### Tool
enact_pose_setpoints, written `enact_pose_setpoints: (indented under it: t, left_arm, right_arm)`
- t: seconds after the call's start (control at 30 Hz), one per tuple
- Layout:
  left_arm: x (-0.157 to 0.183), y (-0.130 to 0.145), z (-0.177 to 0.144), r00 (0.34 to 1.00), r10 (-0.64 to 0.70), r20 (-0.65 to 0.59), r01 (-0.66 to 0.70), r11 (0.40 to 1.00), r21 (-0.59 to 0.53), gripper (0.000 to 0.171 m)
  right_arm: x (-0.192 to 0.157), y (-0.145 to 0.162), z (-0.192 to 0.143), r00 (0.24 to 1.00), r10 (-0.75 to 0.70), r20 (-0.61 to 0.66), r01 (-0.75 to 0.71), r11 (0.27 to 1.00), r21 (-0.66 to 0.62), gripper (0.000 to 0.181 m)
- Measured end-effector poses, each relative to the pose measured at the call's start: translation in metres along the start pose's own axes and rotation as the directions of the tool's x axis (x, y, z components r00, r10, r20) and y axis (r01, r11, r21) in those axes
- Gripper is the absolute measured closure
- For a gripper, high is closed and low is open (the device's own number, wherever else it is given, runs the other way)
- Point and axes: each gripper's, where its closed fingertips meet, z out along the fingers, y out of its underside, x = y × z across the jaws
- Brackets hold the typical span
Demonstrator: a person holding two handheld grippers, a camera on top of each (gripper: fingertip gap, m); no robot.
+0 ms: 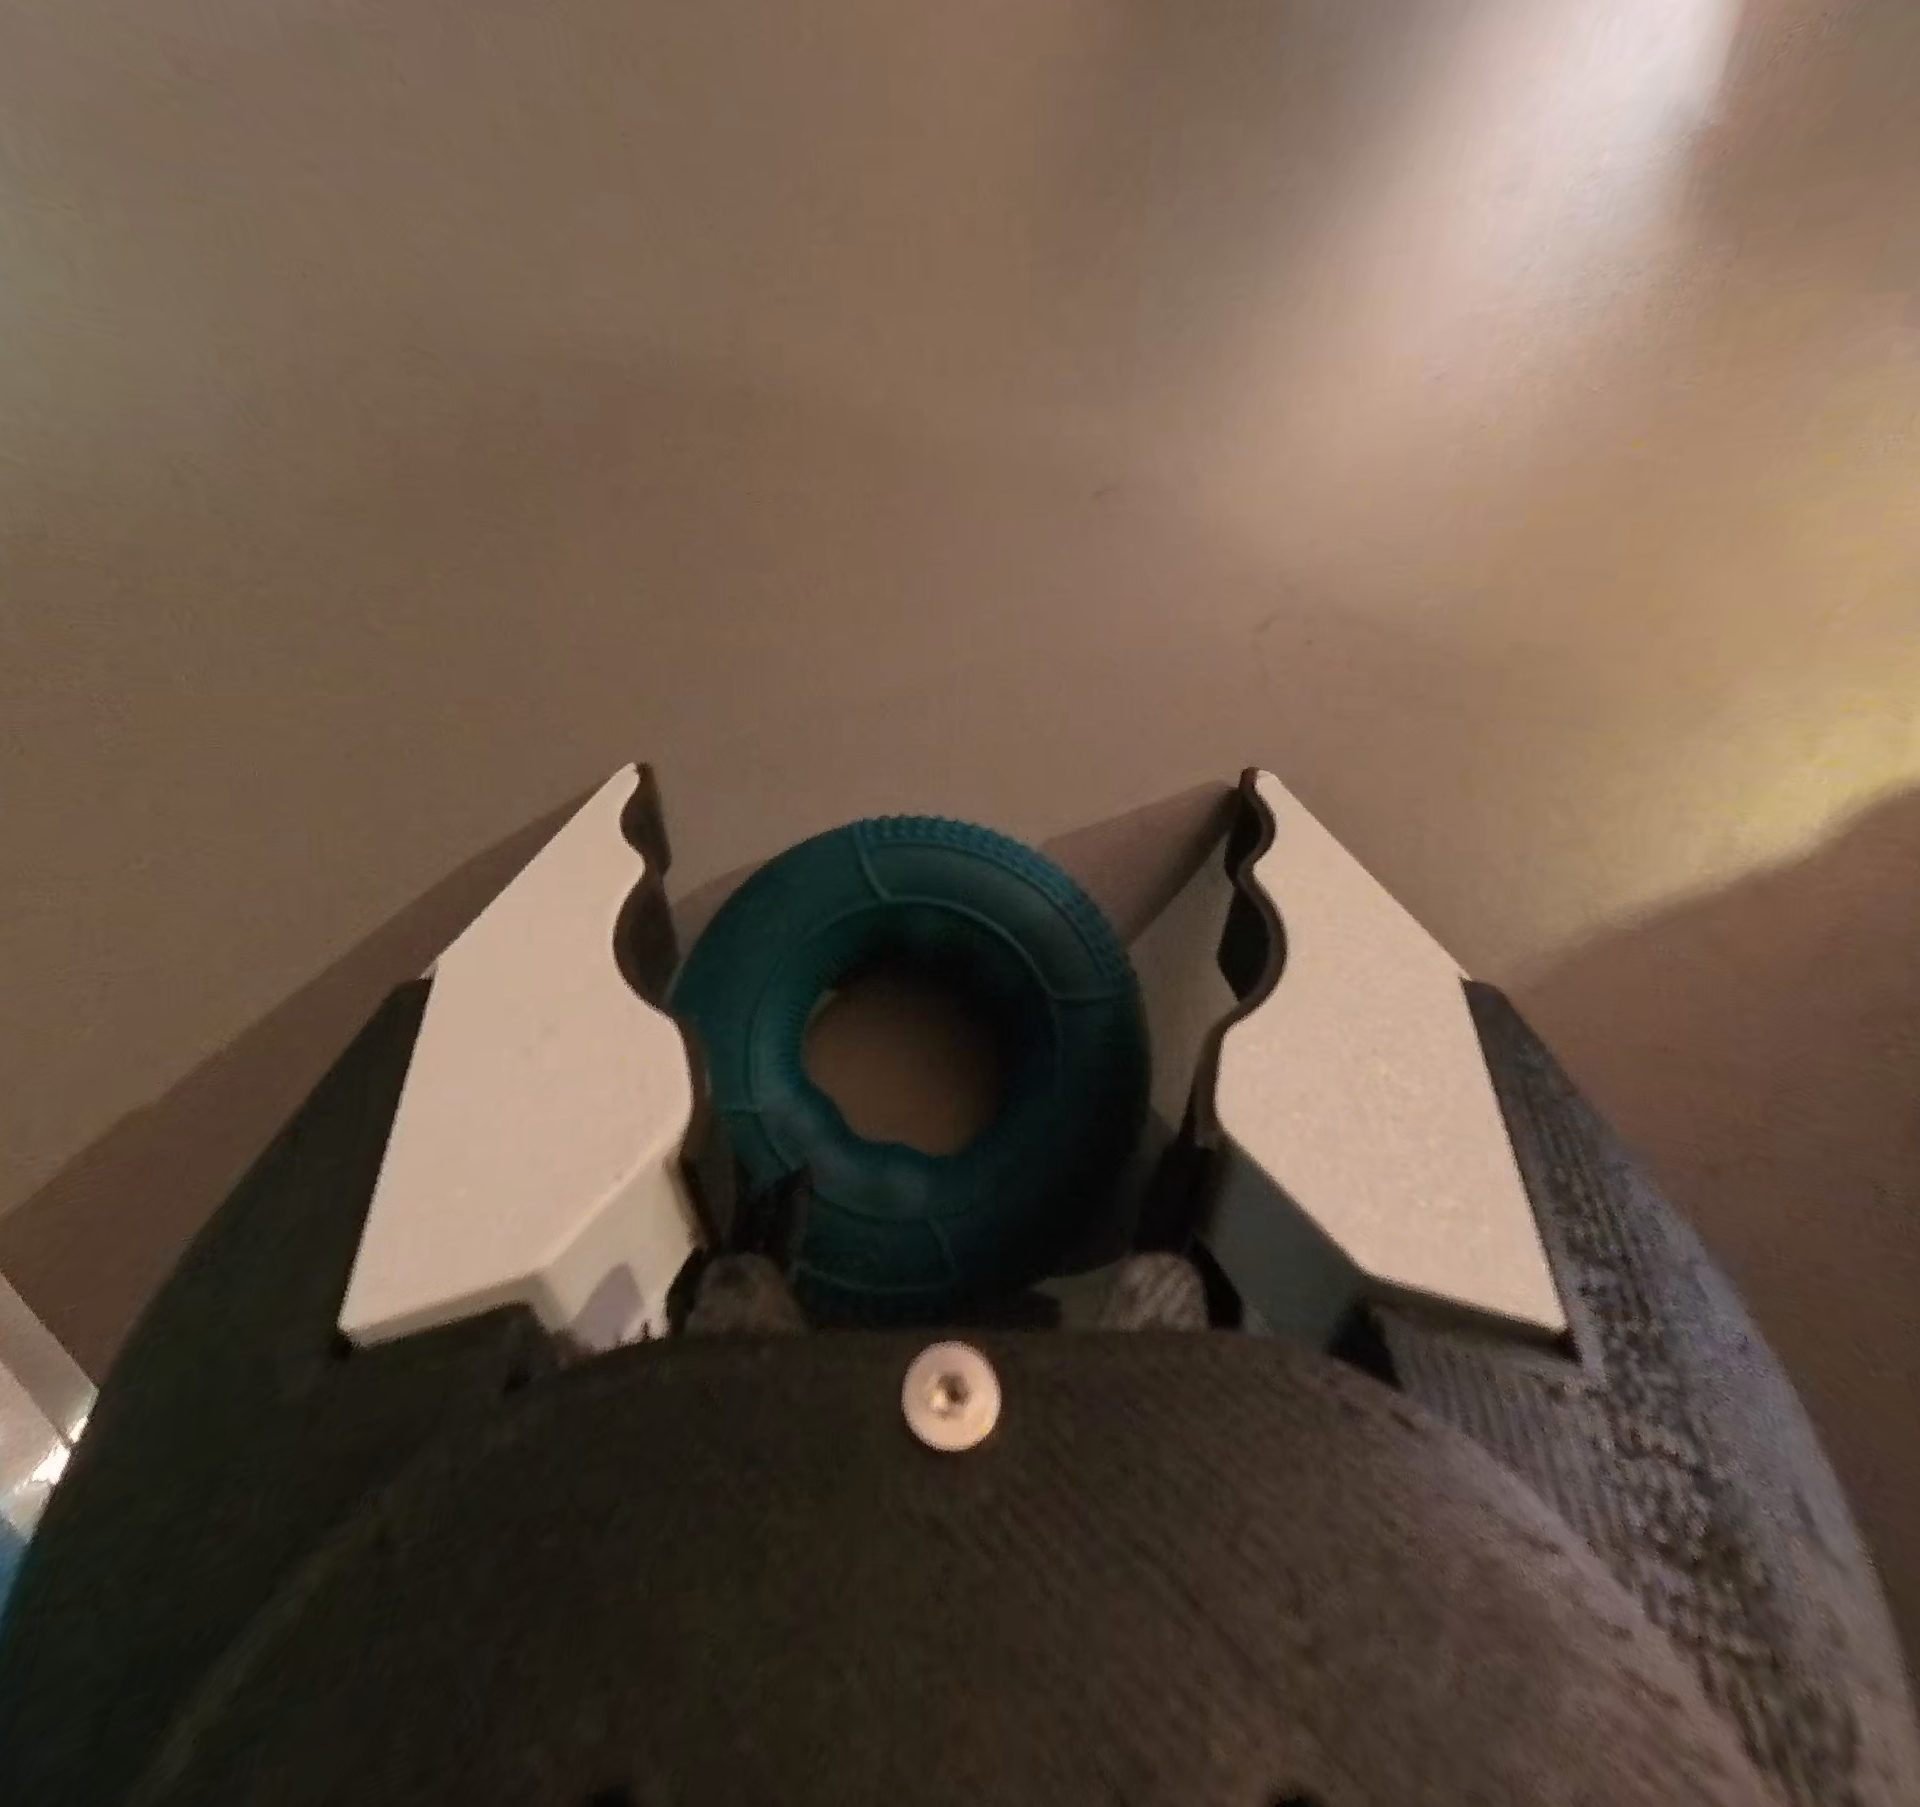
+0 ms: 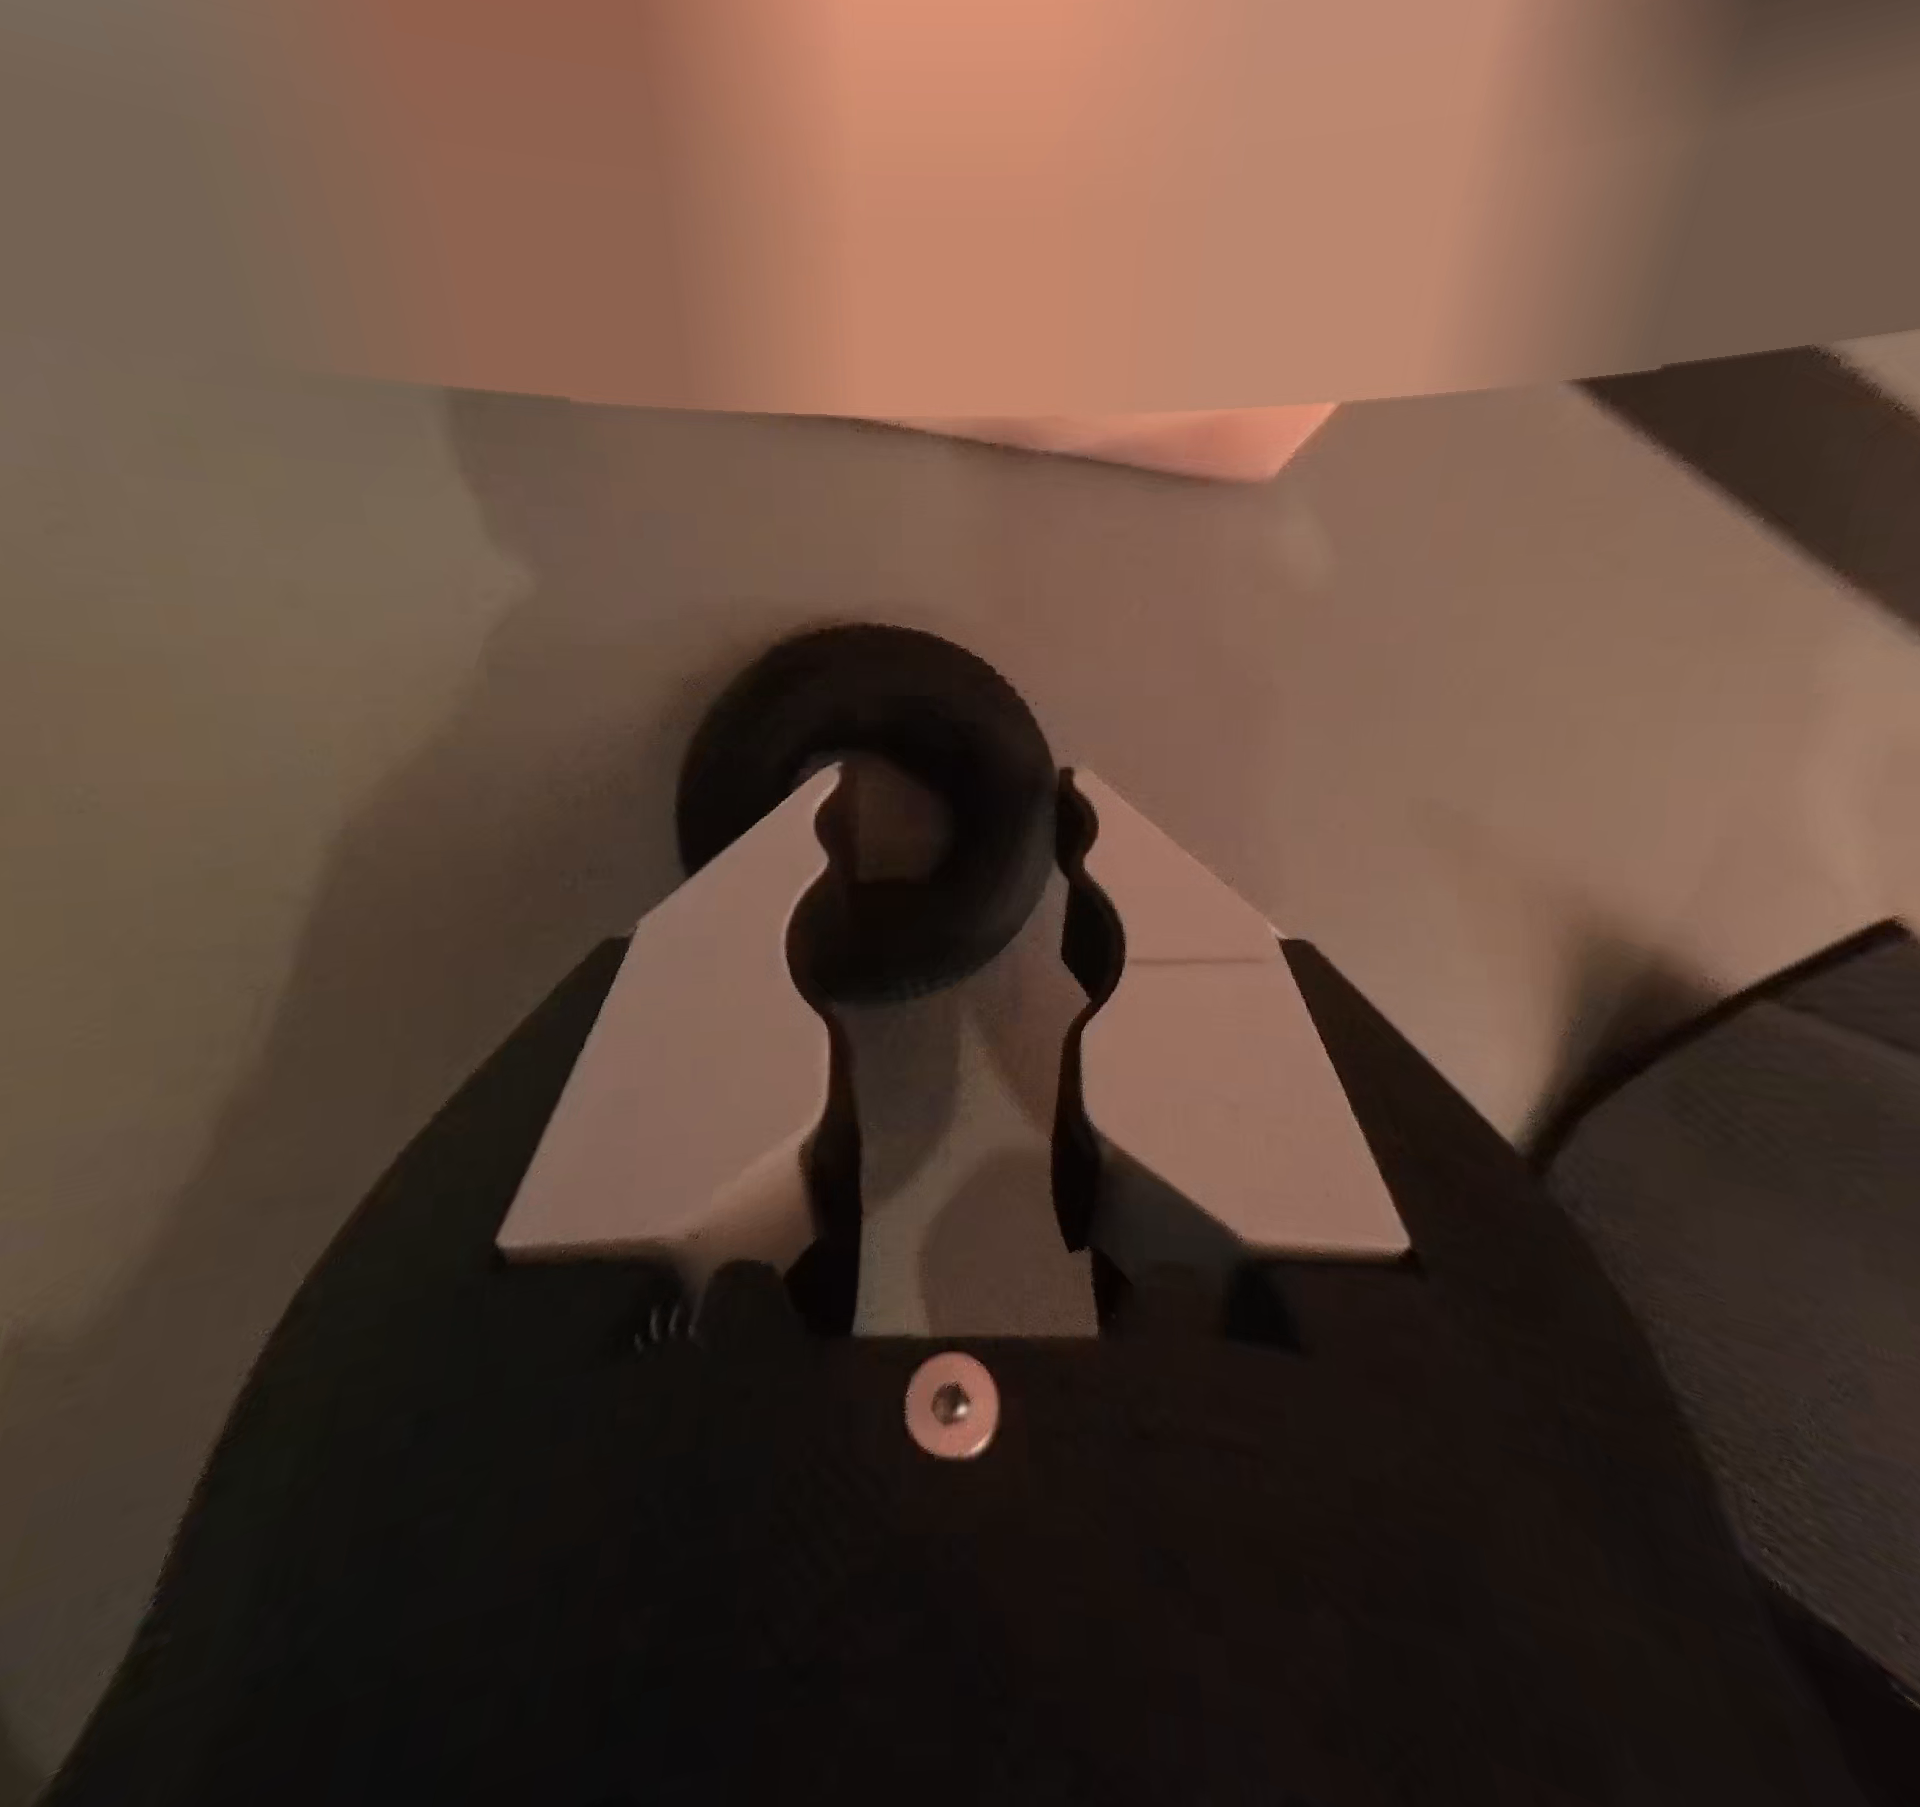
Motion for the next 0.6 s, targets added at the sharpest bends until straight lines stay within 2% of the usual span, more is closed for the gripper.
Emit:
enact_pose_setpoints:
  t: [0.1,0.17,0.27,0.37,0.47,0.53,0.6]
  left_arm:
    - [0.000,0.000,0.000,1.000,0.000,0.000,0.000,1.000,0.002,0.064]
    - [0.000,0.000,0.000,1.000,0.000,-0.001,0.000,1.000,0.002,0.064]
    - [0.000,0.000,0.000,1.000,0.000,-0.001,0.000,1.000,0.002,0.064]
    - [0.000,0.000,0.000,1.000,0.000,-0.001,0.000,1.000,0.001,0.064]
    - [0.000,0.000,0.000,1.000,0.000,0.000,0.000,1.000,0.000,0.064]
    - [0.000,0.000,0.000,1.000,-0.001,0.000,0.001,1.000,0.000,0.065]
    - [0.000,0.000,0.000,1.000,-0.001,0.000,0.001,1.000,-0.001,0.065]
  right_arm:
    - [0.002,0.009,0.016,0.996,0.077,0.054,-0.074,0.995,-0.060,0.141]
    - [0.008,0.012,0.020,0.999,0.036,0.023,-0.033,0.994,-0.105,0.158]
    - [0.004,0.019,0.014,1.000,-0.019,0.025,0.023,0.982,-0.186,0.161]
    - [-0.011,0.012,-0.007,0.997,-0.062,0.041,0.067,0.988,-0.141,0.161]
    - [-0.033,-0.040,-0.062,0.992,-0.102,0.076,0.099,0.994,0.044,0.161]
    - [-0.046,-0.099,-0.115,0.982,-0.175,0.074,0.156,0.965,0.212,0.161]
    - [-0.049,-0.164,-0.165,0.965,-0.263,0.000,0.247,0.906,0.345,0.161]
